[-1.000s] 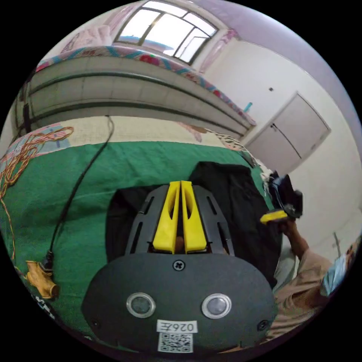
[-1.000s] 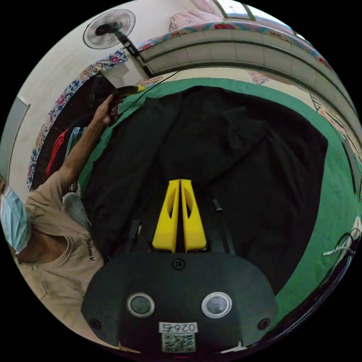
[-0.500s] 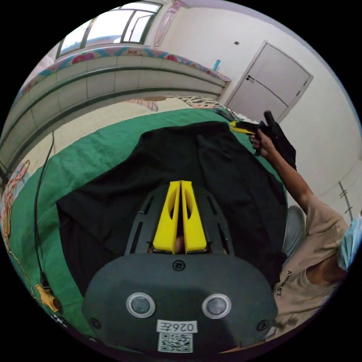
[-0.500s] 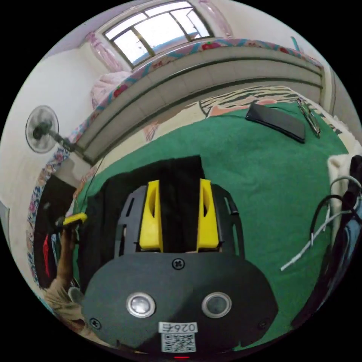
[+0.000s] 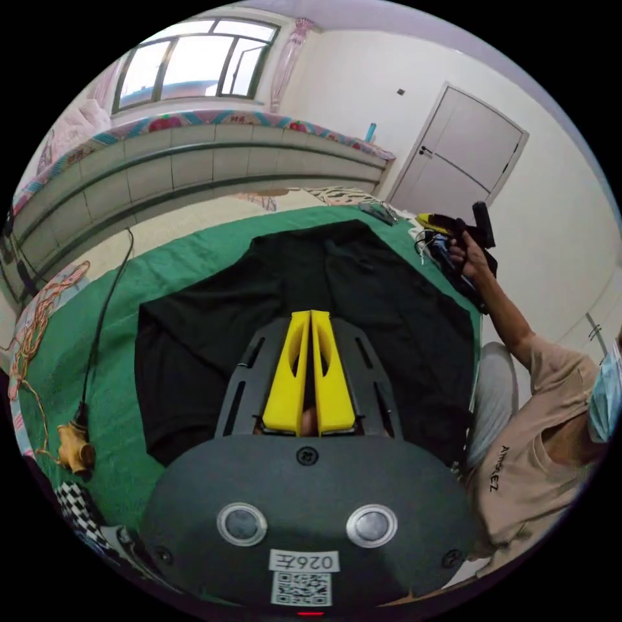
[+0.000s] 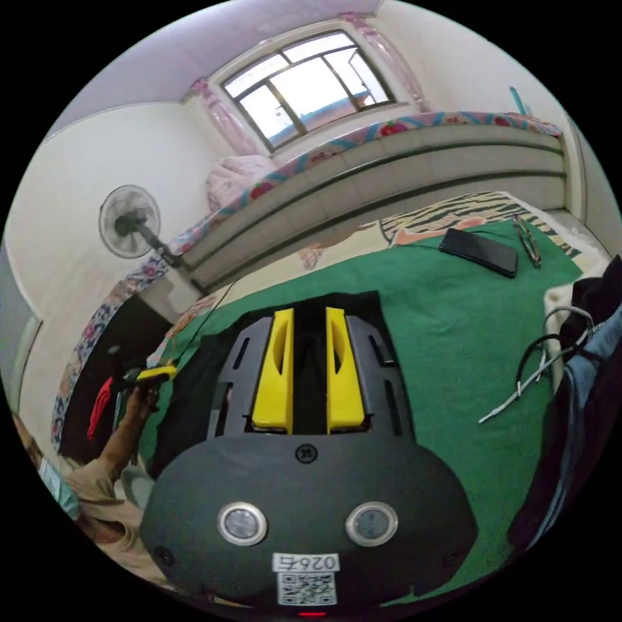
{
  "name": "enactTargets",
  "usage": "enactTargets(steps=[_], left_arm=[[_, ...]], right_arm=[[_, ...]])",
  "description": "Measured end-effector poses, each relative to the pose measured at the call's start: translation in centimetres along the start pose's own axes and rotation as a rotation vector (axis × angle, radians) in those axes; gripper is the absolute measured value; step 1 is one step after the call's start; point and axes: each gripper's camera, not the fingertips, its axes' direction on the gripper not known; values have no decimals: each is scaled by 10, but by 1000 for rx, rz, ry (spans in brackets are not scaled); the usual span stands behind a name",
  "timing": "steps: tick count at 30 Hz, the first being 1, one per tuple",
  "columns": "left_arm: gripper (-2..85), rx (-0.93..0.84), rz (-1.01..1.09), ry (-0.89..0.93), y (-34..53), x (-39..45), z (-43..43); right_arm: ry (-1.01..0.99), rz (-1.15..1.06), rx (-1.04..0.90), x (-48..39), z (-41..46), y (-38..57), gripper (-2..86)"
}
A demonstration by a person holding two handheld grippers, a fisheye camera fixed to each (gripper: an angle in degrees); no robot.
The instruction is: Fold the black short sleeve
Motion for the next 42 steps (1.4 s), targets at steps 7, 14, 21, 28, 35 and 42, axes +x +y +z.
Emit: enactTargets(steps=[7, 14, 21, 28, 35, 42], left_arm=[[-10, 66, -49, 160, 50, 73, -62], [-10, -174, -9, -153, 74, 116, -29], [-10, 438, 211, -168, 56, 237, -130], [-8, 437, 318, 130, 4, 311, -110], [55, 291, 97, 316, -100, 305, 26], [90, -25, 142, 156, -209, 373, 174]], right_arm=[[-333, -283, -468, -168, 8, 96, -7], [-329, -573, -819, -265, 30, 206, -10], [3, -705, 173, -269, -189, 225, -13], [6, -490, 247, -196, -249, 222, -11], [241, -111, 8, -78, -250, 190, 5], [362, 67, -171, -5, -241, 203, 55]])
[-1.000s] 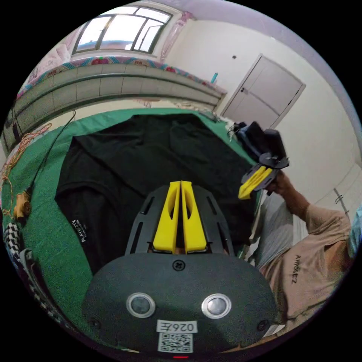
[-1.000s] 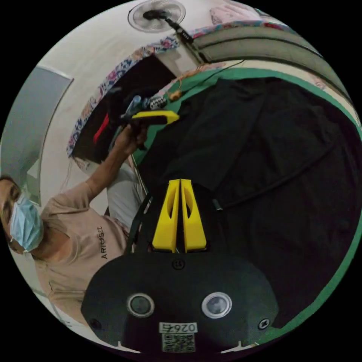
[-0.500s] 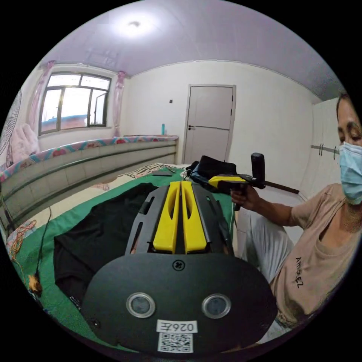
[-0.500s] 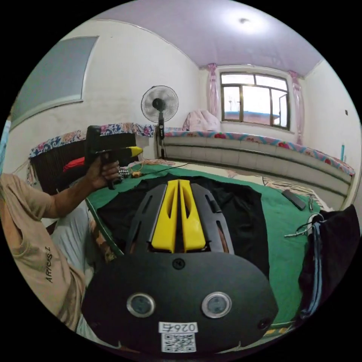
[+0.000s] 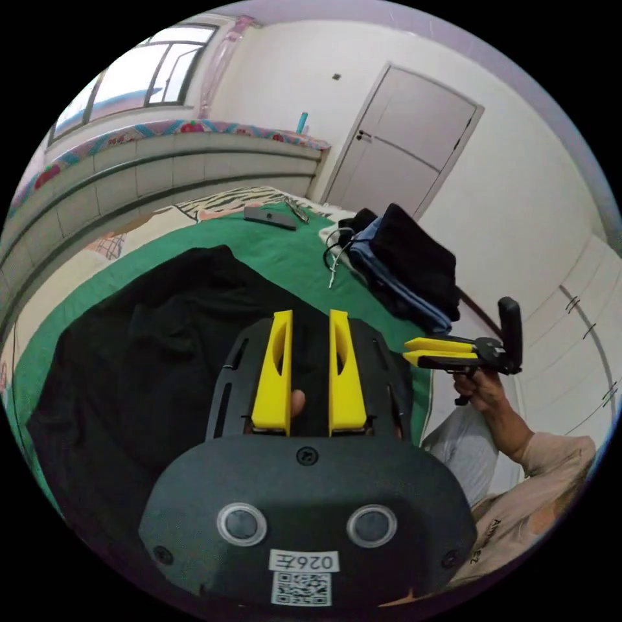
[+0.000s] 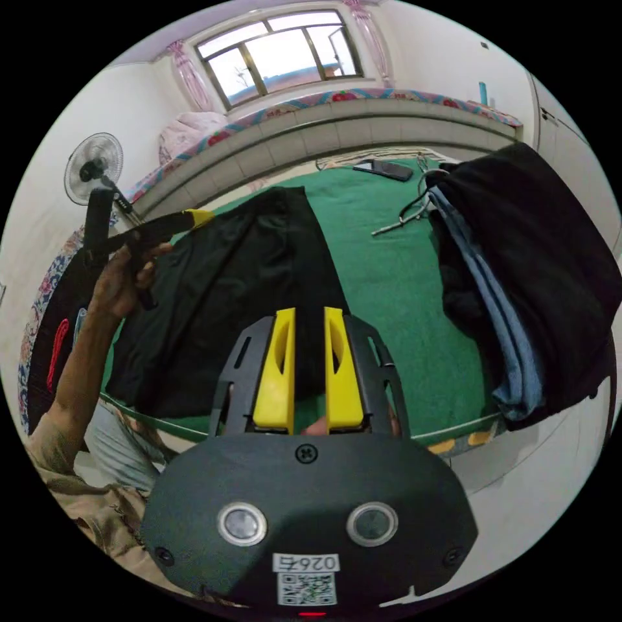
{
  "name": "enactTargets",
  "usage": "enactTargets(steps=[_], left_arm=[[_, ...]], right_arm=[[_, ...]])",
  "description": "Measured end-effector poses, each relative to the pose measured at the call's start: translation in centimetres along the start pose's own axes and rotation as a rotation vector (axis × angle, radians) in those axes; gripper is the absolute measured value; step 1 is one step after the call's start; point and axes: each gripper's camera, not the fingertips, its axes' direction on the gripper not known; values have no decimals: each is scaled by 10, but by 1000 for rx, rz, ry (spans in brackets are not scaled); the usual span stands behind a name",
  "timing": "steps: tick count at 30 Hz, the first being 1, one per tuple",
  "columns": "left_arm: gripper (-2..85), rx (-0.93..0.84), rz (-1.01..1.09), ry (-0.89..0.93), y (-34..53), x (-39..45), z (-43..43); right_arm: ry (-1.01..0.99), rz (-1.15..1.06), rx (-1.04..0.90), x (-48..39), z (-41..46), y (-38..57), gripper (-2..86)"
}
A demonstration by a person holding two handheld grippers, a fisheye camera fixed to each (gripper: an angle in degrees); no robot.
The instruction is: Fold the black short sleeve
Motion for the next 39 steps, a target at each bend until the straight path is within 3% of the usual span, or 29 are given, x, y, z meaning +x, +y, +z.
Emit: enactTargets(steps=[9, 13, 15, 19, 23, 26, 30, 36, 39], left_arm=[[168, -284, 5, -250, -104, 17, 160], [203, -407, -103, -209, -114, -3, 217], [216, -348, -181, -207, -113, -11, 228], [223, -397, -145, -229, -117, -10, 242], [206, -470, -76, -330, -118, -8, 258], [182, -502, -71, -366, -117, -13, 263], [15, -486, -73, -490, -114, -39, 245], [-1, -296, -209, -63, -87, -133, 146], [-3, -179, -238, 11, -61, -181, 62]], right_arm=[[-66, 100, -132, 41, 44, 14, 135], [22, 62, -164, 27, 54, 9, 107], [34, 30, -170, 18, 58, 8, 76], [-191, 12, -171, 4, 64, 13, -4], [-308, -63, -27, -23, 36, 22, -9], [-276, -168, 88, -58, 10, 37, -10], [-177, -302, 118, -102, 5, 52, -10], [-305, -320, 145, -145, 11, 58, -11], [-401, -350, 206, -179, 8, 60, -11]])
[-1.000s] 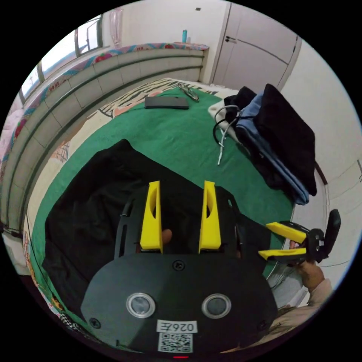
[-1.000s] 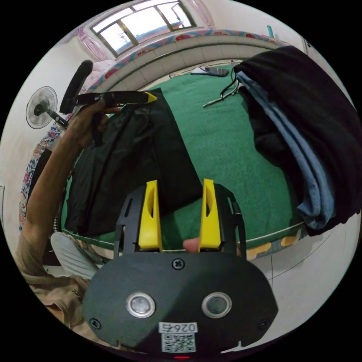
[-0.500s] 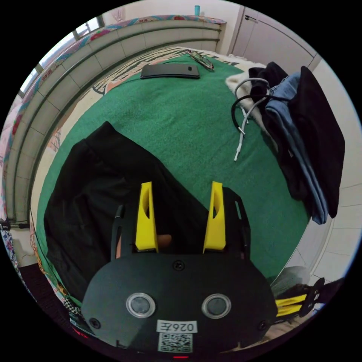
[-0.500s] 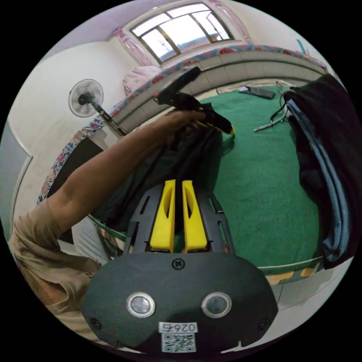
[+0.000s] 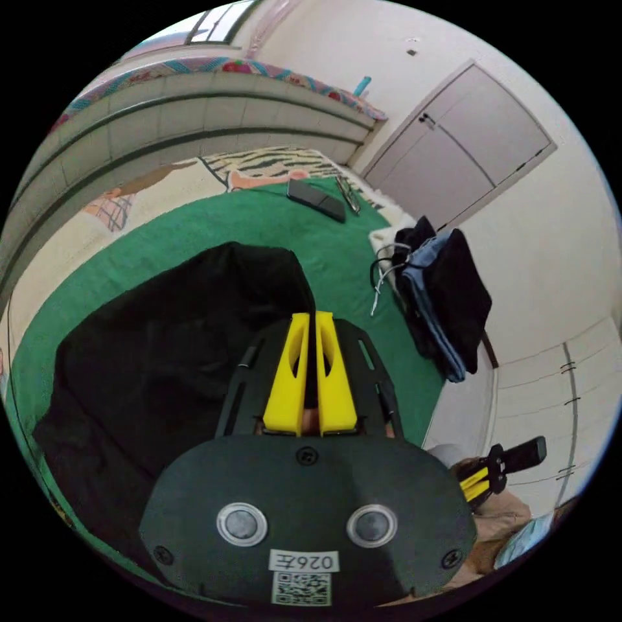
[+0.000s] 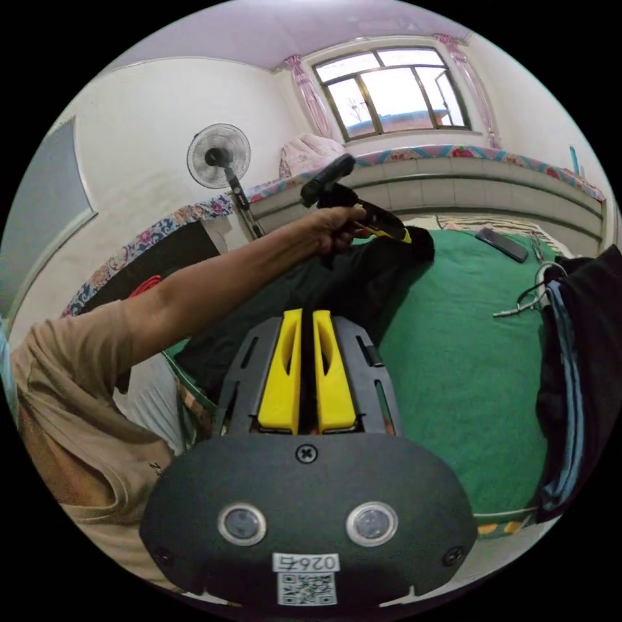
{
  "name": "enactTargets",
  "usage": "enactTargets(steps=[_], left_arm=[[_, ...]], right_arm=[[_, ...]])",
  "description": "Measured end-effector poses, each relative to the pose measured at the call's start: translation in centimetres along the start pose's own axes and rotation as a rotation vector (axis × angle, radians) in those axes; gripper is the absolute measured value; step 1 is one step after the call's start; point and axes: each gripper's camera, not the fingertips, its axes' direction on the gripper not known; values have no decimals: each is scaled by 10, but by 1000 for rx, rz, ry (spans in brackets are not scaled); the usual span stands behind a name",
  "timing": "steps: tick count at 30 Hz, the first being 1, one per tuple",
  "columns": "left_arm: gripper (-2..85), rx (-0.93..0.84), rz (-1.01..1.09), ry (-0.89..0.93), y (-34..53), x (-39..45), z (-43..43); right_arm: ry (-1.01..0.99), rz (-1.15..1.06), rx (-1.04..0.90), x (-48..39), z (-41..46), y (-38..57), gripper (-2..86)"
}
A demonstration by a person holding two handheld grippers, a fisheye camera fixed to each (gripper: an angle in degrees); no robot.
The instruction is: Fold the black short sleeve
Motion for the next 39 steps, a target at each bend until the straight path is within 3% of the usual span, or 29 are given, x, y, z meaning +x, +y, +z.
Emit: enactTargets(steps=[4, 9, 13, 17, 20, 26, 32, 36, 39], left_arm=[[-3, 116, -14, 9, 59, -70, -105], [-3, 267, -95, 16, 204, -195, -230], [-4, 307, -252, -3, 317, -295, -260], [-7, 292, -444, 121, 422, -400, -250], [-7, 316, -492, 240, 454, -444, -256], [-3, 307, -406, 100, 462, -456, -297], [3, 288, -481, 53, 508, -480, -318], [36, 382, -539, -17, 549, -490, -360], [28, 513, -497, -9, 571, -470, -399]], right_arm=[[-123, -91, 53, -63, 34, -14, -11], [-303, -237, -15, -155, 108, -28, -11], [-373, -354, -244, -236, 211, -24, -10], [-408, -404, -447, -287, 302, -9, -10], [-429, -393, -536, -315, 356, 2, -10], [-414, -386, -503, -354, 403, 12, -10], [-383, -412, -566, -386, 460, 37, 14], [-423, -600, -698, -417, 492, 56, 111], [-446, -678, -672, -425, 474, 40, 110]])
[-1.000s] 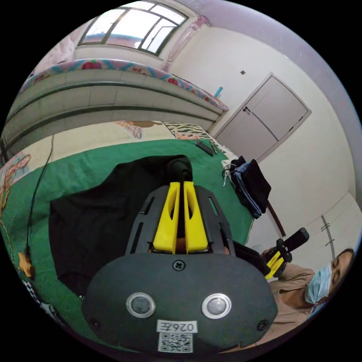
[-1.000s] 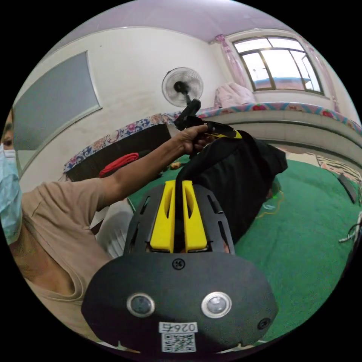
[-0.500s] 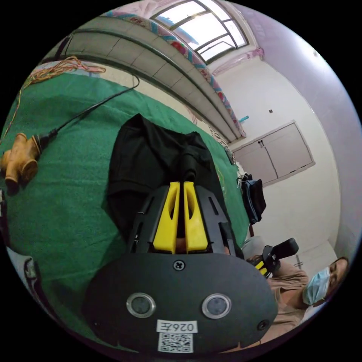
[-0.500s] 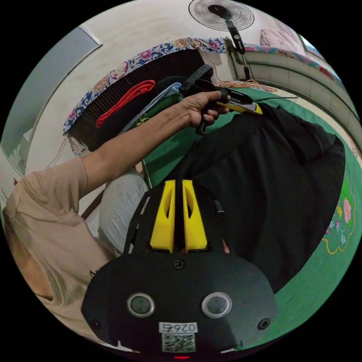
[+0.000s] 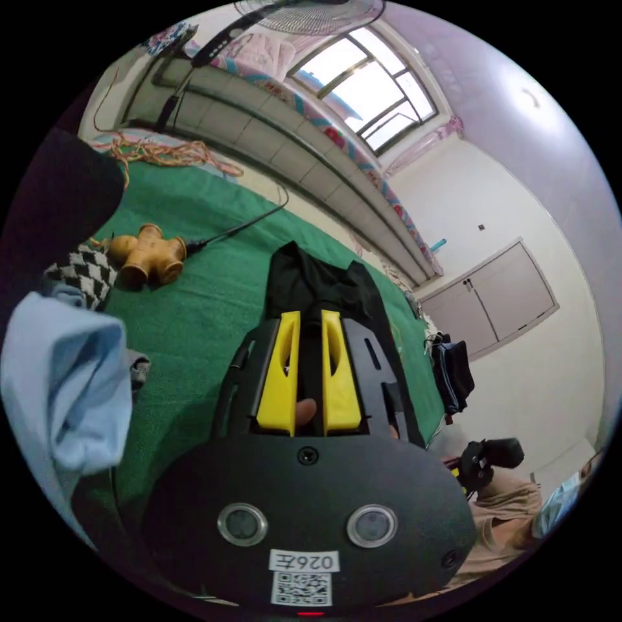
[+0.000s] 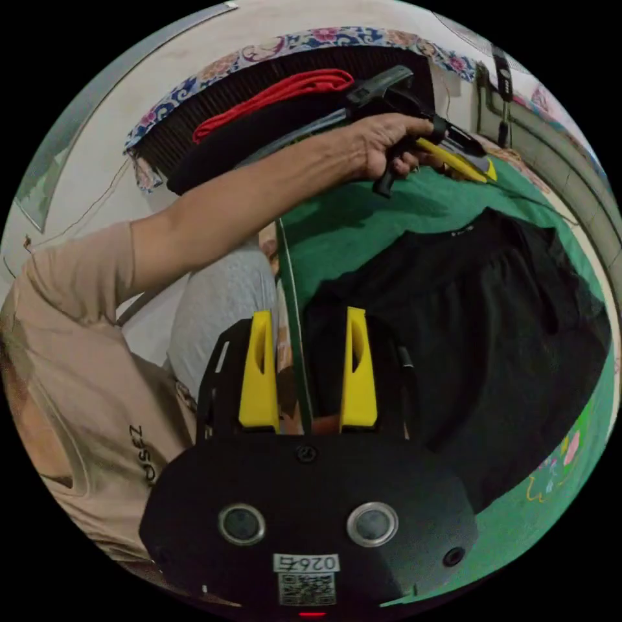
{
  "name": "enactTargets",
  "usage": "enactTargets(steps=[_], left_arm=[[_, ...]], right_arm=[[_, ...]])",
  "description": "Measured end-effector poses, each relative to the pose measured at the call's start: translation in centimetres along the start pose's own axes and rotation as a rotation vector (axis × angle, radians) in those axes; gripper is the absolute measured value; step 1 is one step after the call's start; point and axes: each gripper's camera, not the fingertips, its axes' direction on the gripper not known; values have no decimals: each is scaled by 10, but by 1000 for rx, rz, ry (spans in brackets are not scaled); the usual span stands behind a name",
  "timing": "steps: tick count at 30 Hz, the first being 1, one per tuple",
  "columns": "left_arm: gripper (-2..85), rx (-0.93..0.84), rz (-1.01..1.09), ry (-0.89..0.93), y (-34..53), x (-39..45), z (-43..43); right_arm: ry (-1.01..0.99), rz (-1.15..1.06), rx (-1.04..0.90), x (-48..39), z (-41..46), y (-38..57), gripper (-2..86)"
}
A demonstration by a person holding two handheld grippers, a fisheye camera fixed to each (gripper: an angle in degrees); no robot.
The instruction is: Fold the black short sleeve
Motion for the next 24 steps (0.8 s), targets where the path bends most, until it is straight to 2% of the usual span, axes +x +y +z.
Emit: enactTargets(steps=[3, 4, 7, 10, 14, 16, 21, 24], left_arm=[[-1, 25, 110, 70, 7, 30, -18], [-3, 0, 138, 81, 8, 36, -16], [-8, -168, 284, 129, 11, 68, 8], [-9, -300, 366, 110, 13, 91, 39], [-10, -396, 405, 64, 8, 108, 71], [-10, -427, 410, 37, 8, 112, 82], [-10, -575, 477, -118, 22, 119, 109], [-10, -578, 464, -98, 18, 125, 108]], right_arm=[[162, 56, 133, 20, -49, 8, 102], [254, 134, 166, 41, -64, 12, 99], [353, 377, 181, 123, -81, 21, 102], [287, 597, 200, 212, -75, 32, 107], [275, 742, 212, 288, -55, 33, 113], [203, 810, 222, 324, -50, 31, 47], [42, 786, 417, 364, -81, 8, 28], [35, 683, 550, 392, -93, -29, 81]])
